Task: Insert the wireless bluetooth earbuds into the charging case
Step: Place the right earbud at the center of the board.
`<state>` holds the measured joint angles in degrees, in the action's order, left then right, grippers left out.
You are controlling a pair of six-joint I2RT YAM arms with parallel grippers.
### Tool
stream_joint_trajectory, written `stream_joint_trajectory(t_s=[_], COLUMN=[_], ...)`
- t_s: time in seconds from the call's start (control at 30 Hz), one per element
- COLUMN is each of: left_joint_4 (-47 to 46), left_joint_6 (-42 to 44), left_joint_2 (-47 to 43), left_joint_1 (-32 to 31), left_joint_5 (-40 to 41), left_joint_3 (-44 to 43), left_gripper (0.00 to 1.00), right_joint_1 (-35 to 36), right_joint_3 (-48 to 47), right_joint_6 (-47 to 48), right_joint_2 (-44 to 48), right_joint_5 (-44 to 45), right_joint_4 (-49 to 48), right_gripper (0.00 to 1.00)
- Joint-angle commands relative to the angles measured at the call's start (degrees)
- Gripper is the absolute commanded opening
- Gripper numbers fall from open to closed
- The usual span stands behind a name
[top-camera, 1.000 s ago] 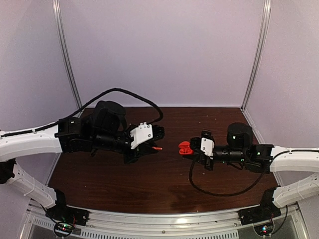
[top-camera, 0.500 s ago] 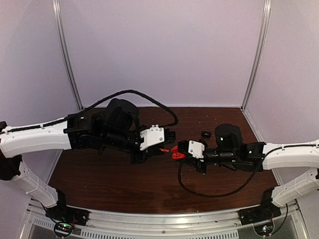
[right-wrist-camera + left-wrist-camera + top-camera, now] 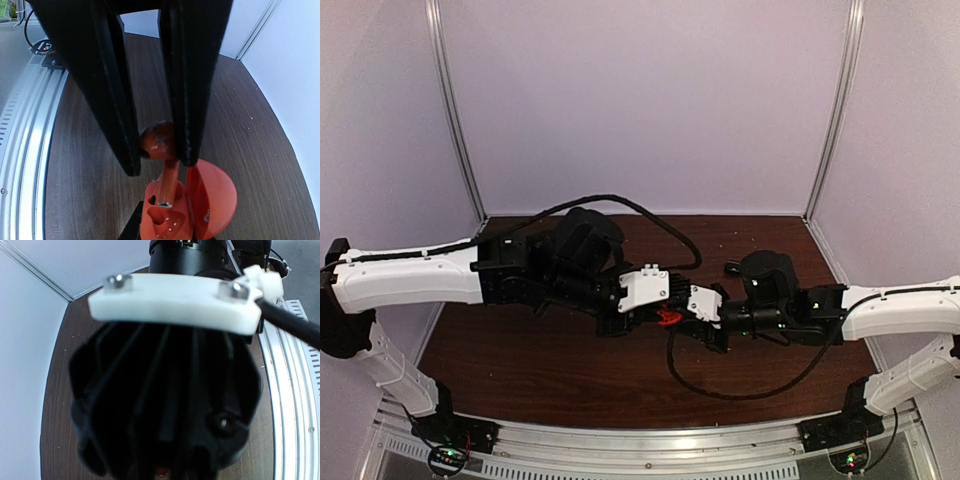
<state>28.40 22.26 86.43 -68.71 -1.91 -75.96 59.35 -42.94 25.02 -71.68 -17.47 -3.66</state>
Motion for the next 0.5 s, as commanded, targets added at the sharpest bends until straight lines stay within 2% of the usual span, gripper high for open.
stream_joint_trajectory(t_s=[0.0,0.3,0.47], left_joint_4=[-0.78,-0.18,0.35], left_joint_6=[1.0,1.73,1.58], left_joint_2=[0.9,1.36,1.52], left_joint_1=[-0.68,-1.37,-1.69], left_joint_5=[0.64,1.04,3.78], left_joint_3=[-2.41,-2.0,-1.91], left_gripper=[0.1,0.1,0.1], right_joint_1=[0.83,0.98,1.12], right_joint_3=[-1.71,-2.02,-2.39], right_joint_6=[-1.44,-2.01,-2.21], right_joint_2=[-0.56,-0.58,-0.57], right_joint_5=[1.61,2.0,1.71], right_joint_4=[0.44,0.76,1.13], right_gripper=[0.0,0.0,0.0])
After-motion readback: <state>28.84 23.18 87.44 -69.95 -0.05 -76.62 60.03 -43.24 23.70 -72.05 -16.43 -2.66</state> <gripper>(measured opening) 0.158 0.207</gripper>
